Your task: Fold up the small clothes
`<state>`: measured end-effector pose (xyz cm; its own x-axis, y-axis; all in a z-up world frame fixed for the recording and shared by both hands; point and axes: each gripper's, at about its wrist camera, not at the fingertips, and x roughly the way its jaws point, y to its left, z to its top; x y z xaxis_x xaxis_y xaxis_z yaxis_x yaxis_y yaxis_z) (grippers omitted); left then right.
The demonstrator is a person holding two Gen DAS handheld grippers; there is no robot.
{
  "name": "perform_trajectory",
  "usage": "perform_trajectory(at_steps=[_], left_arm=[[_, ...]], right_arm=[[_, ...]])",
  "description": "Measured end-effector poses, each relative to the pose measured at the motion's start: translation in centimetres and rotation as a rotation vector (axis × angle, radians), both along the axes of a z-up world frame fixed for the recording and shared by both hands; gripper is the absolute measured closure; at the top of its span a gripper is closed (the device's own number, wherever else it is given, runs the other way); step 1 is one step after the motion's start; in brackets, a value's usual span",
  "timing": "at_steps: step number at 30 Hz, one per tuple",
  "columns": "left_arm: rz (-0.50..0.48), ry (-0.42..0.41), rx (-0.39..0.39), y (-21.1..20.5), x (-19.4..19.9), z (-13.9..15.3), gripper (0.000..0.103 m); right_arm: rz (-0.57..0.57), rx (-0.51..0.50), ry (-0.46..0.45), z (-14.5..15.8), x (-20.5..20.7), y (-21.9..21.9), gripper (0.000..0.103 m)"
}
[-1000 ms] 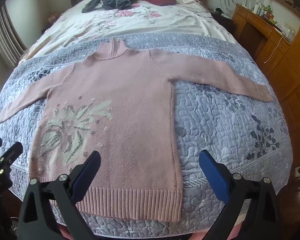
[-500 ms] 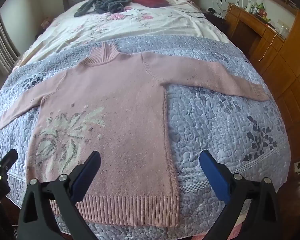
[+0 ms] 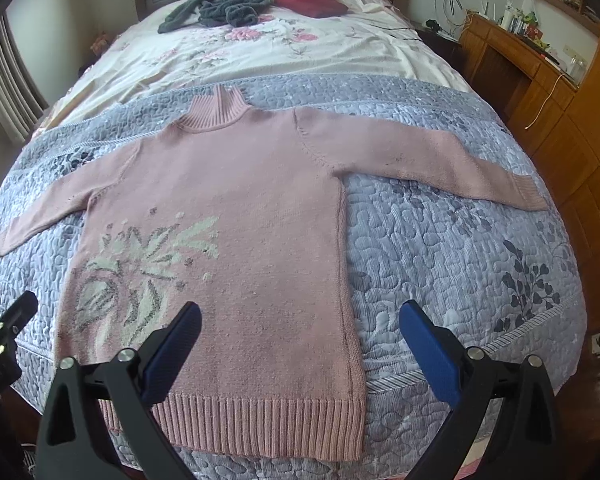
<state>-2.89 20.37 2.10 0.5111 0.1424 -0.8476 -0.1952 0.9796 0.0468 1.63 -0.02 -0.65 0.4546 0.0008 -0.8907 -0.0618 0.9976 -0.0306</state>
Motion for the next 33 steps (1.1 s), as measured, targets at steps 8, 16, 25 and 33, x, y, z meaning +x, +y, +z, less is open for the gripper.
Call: perform_trajectory(at_steps=[8,16,25,33], left_arm=[[0.006,-0.001,0.006,0.28,-0.02,0.13,0.004],[0.006,0.0,0.015,0.25,-0.11,0.17,0.004],[0.009,0.009,0.022,0.22,-0.22,-0.05,0.004],[0.01,0.01,0.031,0.27,-0.4,-0.21,0.004]], right_arm=[[0.004,0.002,-0.002,-0.07,0.17,0.11,0.004],[0.0,-0.002,-0.003,-0.14,0.21,0.13,0.004],[-0.002,0.0,-0.002,-0.18,0.21,-0.01,0.004],[-0.005,0.006,0.0,-0.23,0.23,-0.14,0.004]])
